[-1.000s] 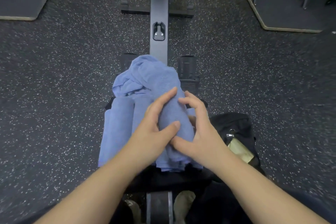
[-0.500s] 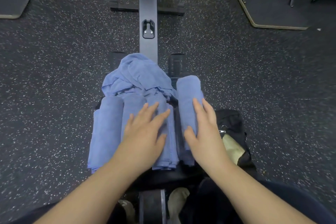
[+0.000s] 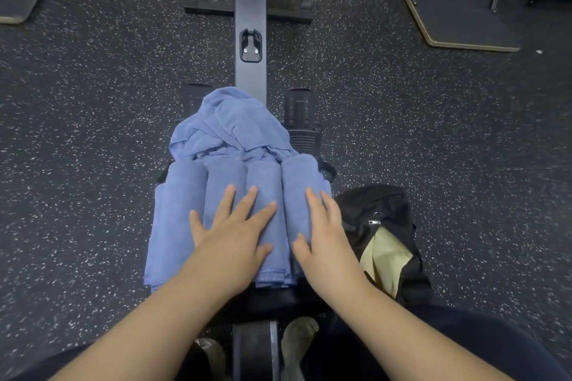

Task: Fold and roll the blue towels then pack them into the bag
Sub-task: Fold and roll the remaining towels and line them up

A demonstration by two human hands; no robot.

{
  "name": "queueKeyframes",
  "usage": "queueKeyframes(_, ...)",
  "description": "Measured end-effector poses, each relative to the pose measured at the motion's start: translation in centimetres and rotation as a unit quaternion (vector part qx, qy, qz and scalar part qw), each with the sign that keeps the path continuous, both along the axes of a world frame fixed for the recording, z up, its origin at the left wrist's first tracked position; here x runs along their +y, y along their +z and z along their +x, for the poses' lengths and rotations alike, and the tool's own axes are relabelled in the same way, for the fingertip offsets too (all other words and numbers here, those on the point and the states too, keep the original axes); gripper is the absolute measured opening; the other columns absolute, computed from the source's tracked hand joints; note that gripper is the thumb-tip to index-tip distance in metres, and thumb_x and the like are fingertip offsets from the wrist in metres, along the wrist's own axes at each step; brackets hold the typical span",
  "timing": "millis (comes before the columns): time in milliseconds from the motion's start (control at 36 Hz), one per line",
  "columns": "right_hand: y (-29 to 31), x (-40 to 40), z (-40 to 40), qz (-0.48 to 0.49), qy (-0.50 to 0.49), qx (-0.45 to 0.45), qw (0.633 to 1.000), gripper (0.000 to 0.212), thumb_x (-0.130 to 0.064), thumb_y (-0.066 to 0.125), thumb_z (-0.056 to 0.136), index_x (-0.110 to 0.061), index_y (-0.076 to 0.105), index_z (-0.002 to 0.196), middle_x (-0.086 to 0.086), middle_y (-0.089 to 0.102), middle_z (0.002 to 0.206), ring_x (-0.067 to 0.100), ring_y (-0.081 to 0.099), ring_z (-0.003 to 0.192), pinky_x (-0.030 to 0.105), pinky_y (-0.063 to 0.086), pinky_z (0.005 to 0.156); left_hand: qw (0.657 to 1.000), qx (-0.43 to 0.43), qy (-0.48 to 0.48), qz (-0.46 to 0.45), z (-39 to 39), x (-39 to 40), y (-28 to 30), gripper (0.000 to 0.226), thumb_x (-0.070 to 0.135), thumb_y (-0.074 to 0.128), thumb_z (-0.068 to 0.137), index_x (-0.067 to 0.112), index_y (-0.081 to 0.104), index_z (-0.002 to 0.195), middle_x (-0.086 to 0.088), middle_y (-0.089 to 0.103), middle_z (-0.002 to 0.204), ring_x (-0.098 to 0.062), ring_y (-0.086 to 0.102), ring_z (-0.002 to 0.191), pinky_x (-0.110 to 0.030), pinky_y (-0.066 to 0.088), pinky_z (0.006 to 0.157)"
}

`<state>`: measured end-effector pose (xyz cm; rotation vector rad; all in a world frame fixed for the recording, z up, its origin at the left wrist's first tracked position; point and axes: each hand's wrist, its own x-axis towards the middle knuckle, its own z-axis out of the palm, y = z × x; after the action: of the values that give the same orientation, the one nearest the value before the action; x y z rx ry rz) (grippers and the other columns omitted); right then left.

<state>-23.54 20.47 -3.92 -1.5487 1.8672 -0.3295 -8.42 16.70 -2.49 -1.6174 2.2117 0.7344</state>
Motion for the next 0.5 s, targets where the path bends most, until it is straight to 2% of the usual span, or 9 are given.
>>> queueKeyframes(83,-0.7,-0.1,0.3,0.029,0.024,0.022,0.999,0.073,-0.017,0.046,0.096,-0.021,0.000,0.153,0.007,-0.003,0.159,0.024,0.015,0.145,0.029,0.019,0.115,1.000,0.002,0.000,0.004,0.0,0.0,-0.1,0.063,0.050,0.039,0.099,0.050,0.001,0.149,0.016,-0.018,0.159,-0.017,-0.023,0.145,-0.065,0.004,0.111)
queueKeyframes(167,-1.1,-0.4,0.3,0.037,0.034,0.050,0.997,0.073,-0.020,0.045,0.095,-0.018,-0.001,0.153,0.008,0.007,0.159,0.025,0.015,0.144,0.033,0.018,0.116,1.000,0.005,0.000,-0.002,0.1,0.0,-0.2,0.063,0.050,0.039,0.098,0.050,0.002,0.149,0.016,-0.018,0.159,-0.018,-0.023,0.145,-0.064,0.004,0.112)
queueKeyframes(222,-1.1,-0.6,0.1,0.036,0.043,0.086,0.995,0.072,-0.024,0.044,0.095,-0.016,0.000,0.153,0.006,0.011,0.158,0.024,0.008,0.145,0.034,0.014,0.117,1.000,0.006,0.001,-0.004,0.2,0.0,-0.3,0.063,0.051,0.039,0.098,0.050,0.002,0.149,0.016,-0.018,0.159,-0.018,-0.023,0.146,-0.063,0.003,0.112)
queueKeyframes(306,-0.8,-0.8,0.1,0.014,0.047,0.092,0.995,0.069,-0.024,0.041,0.097,-0.013,0.001,0.152,0.007,-0.003,0.160,0.020,-0.007,0.147,0.030,0.004,0.118,1.000,0.008,-0.001,-0.008,0.2,0.0,-0.3,0.063,0.052,0.039,0.098,0.050,0.002,0.149,0.016,-0.017,0.159,-0.018,-0.022,0.146,-0.063,0.003,0.112)
queueKeyframes(389,-0.9,-1.1,0.1,0.000,0.036,0.040,0.999,0.067,-0.022,0.041,0.099,-0.011,0.001,0.152,0.003,-0.018,0.159,0.015,-0.002,0.147,0.024,0.009,0.115,1.000,0.023,0.004,-0.004,0.3,0.0,-0.2,0.062,0.050,0.040,0.098,0.049,0.005,0.149,0.017,-0.016,0.159,-0.016,-0.022,0.146,-0.061,0.001,0.113)
queueKeyframes(500,-1.8,-1.3,-0.1,0.011,0.053,0.038,0.998,0.070,-0.027,0.035,0.102,-0.012,-0.012,0.151,0.002,-0.023,0.158,0.015,-0.005,0.148,0.028,0.009,0.117,0.999,0.042,0.009,-0.011,0.6,-0.2,0.1,0.058,0.048,0.040,0.099,0.049,0.011,0.149,0.017,-0.011,0.160,-0.015,-0.020,0.146,-0.060,-0.002,0.114)
